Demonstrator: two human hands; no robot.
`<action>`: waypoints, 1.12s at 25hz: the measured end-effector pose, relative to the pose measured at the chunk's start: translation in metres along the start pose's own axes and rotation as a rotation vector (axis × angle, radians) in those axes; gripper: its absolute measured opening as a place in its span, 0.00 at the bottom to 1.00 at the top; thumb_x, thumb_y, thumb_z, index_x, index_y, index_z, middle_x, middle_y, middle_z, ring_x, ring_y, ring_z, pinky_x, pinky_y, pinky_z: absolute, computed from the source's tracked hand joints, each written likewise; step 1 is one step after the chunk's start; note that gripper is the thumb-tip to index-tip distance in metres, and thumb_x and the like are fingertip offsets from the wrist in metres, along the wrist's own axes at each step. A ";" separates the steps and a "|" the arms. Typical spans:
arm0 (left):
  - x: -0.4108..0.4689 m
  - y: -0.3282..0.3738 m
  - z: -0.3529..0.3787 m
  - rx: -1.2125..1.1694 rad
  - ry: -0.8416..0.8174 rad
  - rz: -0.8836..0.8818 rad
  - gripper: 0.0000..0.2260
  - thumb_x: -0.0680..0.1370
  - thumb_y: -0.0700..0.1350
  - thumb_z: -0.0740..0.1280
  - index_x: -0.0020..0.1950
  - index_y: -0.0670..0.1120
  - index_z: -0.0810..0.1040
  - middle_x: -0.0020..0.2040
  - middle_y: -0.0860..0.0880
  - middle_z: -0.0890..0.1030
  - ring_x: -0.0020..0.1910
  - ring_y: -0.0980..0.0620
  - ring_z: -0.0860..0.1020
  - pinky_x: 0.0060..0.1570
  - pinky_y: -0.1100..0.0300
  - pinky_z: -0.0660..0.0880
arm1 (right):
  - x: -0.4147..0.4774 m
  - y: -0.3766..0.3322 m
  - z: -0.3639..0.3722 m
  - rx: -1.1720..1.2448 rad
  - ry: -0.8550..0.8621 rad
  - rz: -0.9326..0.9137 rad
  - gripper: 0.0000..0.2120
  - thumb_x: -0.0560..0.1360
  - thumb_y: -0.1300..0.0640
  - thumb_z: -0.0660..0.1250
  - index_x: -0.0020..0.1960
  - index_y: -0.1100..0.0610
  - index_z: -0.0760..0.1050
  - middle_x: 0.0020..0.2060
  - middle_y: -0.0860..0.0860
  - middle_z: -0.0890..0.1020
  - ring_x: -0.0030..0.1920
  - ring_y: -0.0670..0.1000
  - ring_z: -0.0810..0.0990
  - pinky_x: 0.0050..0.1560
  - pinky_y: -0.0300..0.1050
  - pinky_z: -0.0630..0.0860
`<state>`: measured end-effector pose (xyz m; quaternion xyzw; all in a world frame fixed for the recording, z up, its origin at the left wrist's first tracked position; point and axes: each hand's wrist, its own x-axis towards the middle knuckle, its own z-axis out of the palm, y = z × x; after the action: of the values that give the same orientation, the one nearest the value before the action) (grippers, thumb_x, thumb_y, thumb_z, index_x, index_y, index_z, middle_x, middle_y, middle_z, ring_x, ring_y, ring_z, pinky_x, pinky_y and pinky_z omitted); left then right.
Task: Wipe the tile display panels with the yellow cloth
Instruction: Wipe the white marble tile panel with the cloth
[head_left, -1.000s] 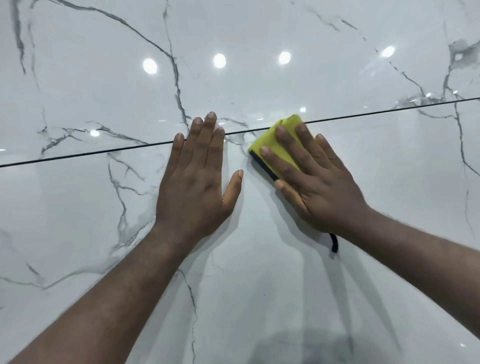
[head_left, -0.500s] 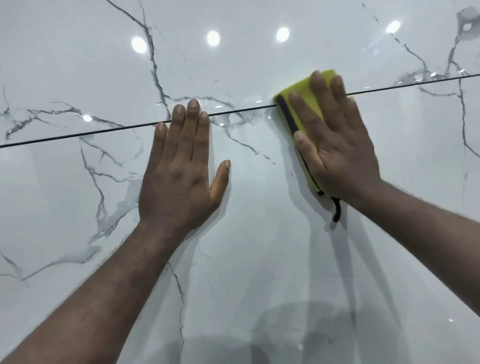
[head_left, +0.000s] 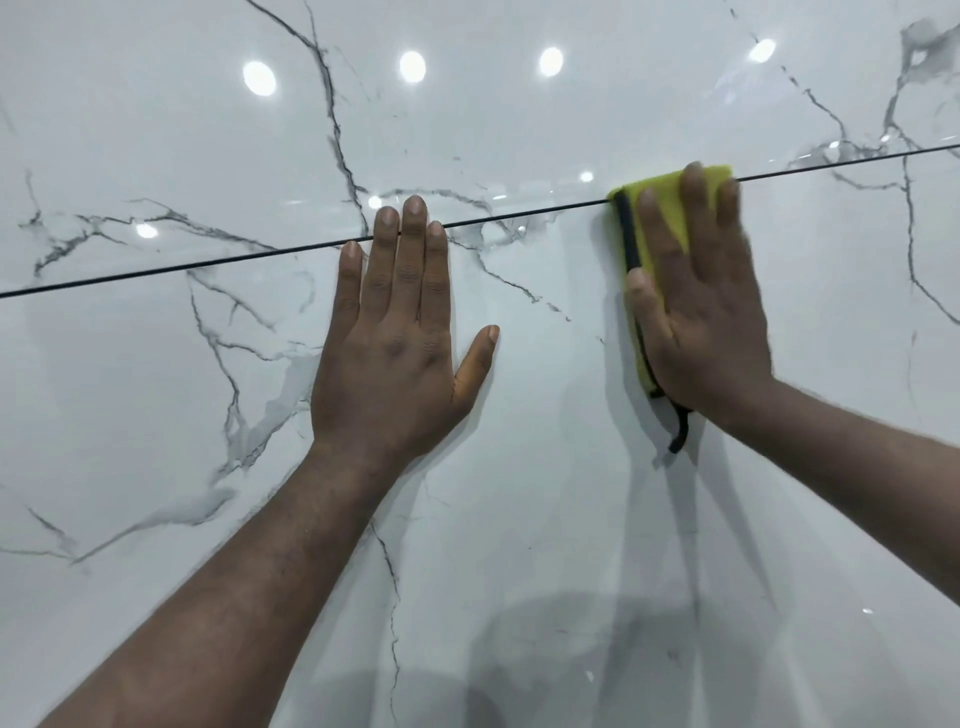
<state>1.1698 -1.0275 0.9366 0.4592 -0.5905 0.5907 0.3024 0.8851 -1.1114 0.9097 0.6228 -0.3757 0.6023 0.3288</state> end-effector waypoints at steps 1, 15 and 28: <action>0.000 0.000 0.000 -0.001 -0.001 0.004 0.39 0.89 0.63 0.50 0.88 0.36 0.47 0.88 0.37 0.47 0.88 0.38 0.46 0.86 0.38 0.49 | -0.009 0.002 0.000 -0.039 -0.035 -0.208 0.27 0.89 0.48 0.56 0.86 0.50 0.56 0.86 0.57 0.54 0.86 0.62 0.48 0.83 0.64 0.54; 0.002 0.013 0.001 -0.023 0.037 0.051 0.35 0.88 0.59 0.56 0.88 0.39 0.54 0.89 0.42 0.53 0.88 0.43 0.51 0.85 0.37 0.51 | 0.018 0.052 -0.015 0.015 -0.028 -0.130 0.27 0.89 0.47 0.55 0.86 0.47 0.54 0.86 0.55 0.53 0.86 0.60 0.48 0.82 0.64 0.56; 0.049 0.065 0.009 -0.082 0.076 0.040 0.36 0.87 0.61 0.58 0.87 0.38 0.59 0.88 0.39 0.55 0.88 0.40 0.54 0.85 0.37 0.52 | 0.003 0.080 -0.014 -0.038 -0.075 -0.417 0.28 0.89 0.46 0.55 0.86 0.49 0.55 0.86 0.55 0.54 0.86 0.59 0.49 0.82 0.64 0.56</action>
<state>1.0934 -1.0530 0.9520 0.4117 -0.6114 0.5890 0.3313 0.8090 -1.1397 0.9100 0.7028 -0.2620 0.4903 0.4439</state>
